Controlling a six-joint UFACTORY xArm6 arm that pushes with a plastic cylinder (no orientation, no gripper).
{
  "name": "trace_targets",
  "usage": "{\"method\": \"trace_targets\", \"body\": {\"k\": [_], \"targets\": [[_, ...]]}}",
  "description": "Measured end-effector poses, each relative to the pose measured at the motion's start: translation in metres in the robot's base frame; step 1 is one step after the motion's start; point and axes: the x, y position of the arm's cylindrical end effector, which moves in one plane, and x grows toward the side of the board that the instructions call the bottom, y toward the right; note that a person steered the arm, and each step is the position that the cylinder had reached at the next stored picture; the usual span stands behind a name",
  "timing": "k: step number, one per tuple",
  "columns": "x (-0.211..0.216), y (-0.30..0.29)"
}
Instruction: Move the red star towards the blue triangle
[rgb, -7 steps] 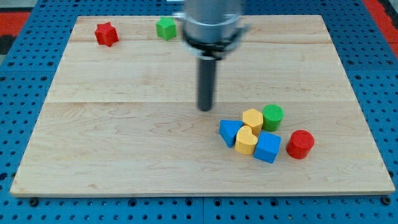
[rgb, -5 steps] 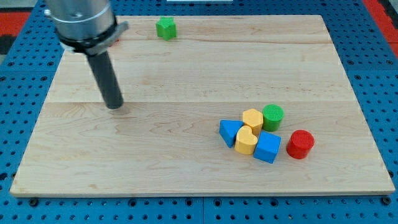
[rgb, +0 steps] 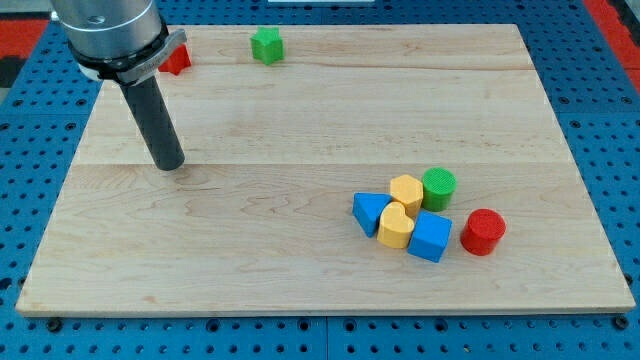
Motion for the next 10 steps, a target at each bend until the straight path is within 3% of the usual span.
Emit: {"method": "trace_targets", "body": {"k": [4, 5, 6, 7, 8, 10], "targets": [[-0.139, -0.096], [-0.195, -0.096], [-0.228, -0.051], [-0.186, -0.003], [-0.151, -0.009], [-0.175, -0.079]]}}
